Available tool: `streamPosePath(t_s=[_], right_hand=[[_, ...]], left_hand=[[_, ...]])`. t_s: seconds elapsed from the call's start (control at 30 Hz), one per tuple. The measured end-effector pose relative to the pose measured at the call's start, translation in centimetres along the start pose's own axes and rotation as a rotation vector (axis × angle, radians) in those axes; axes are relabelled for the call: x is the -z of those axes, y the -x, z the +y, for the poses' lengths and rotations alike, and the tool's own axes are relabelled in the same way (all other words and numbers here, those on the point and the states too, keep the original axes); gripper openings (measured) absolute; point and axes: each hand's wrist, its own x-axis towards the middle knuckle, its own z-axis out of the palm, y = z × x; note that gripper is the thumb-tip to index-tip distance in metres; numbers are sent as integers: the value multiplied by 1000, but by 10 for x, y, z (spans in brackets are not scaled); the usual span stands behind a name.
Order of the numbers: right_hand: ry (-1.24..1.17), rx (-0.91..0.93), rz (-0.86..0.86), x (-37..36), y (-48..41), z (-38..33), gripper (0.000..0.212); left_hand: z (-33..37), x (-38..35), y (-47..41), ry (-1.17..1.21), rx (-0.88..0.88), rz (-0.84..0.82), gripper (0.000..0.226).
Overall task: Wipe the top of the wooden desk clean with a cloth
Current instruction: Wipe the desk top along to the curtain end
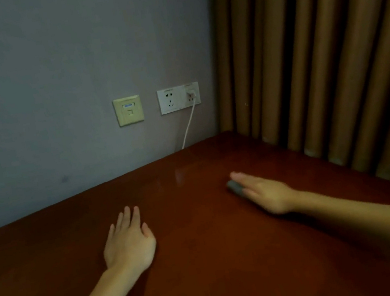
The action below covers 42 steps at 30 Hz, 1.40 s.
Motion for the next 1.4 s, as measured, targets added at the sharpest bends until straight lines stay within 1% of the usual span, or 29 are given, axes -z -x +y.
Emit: streamPosePath(t_s=[0.03,0.1,0.13,0.2,0.27,0.33,0.4,0.47,0.53,0.63,0.73,0.8,0.87,0.93,0.97,1.03,1.17,1.3,1.4], right_hand=[[4,-103,35,8,1,28,68],[-4,-291,82,24,2,73,61],[-10,-361,105,30,-2,90,59],[-25,-464,135,36,-20,110,60],[-43,-518,161,39,-48,114,63],[-77,-526,185,39,-82,113,65],[-74,-526,181,38,-118,109,62],[-54,-493,165,35,-154,97,57],[-36,-461,145,28,-187,75,57],[-64,-355,124,12,-216,24,57],[-48,-129,18,-2,-203,-33,56],[6,16,-44,-11,-179,-53,55],[28,151,-61,-19,-147,-54,55],[0,190,-56,-14,-119,-37,53],[-16,155,-48,-7,-111,-21,53],[-38,7,-32,10,-105,20,54],[-48,-292,51,36,-138,90,57],[-94,-481,171,39,-203,111,65],[-82,-531,210,32,-256,107,60]], left_hand=[[-3,1,-5,-8,13,4,55],[-6,0,-15,-26,44,9,55],[-7,0,-19,-33,57,5,55],[-7,-2,-29,-35,73,0,55],[-7,-4,-39,-49,80,0,55],[-7,-6,-49,-61,83,1,55],[-7,-8,-57,-61,89,12,55],[-7,-10,-64,-49,96,29,56],[-6,-11,-69,-37,105,36,56],[-5,-11,-72,-31,108,37,56],[-6,-10,-70,-10,104,37,55],[-6,-8,-67,-4,93,35,55],[-6,-7,-65,-8,81,37,55],[-6,-6,-64,-10,72,36,55],[-6,-6,-63,-11,71,33,55],[-5,-6,-62,-14,74,25,55],[-3,-7,-66,-34,92,32,55],[-4,-10,-71,-24,97,67,56],[-4,-12,-76,-30,98,86,56]])
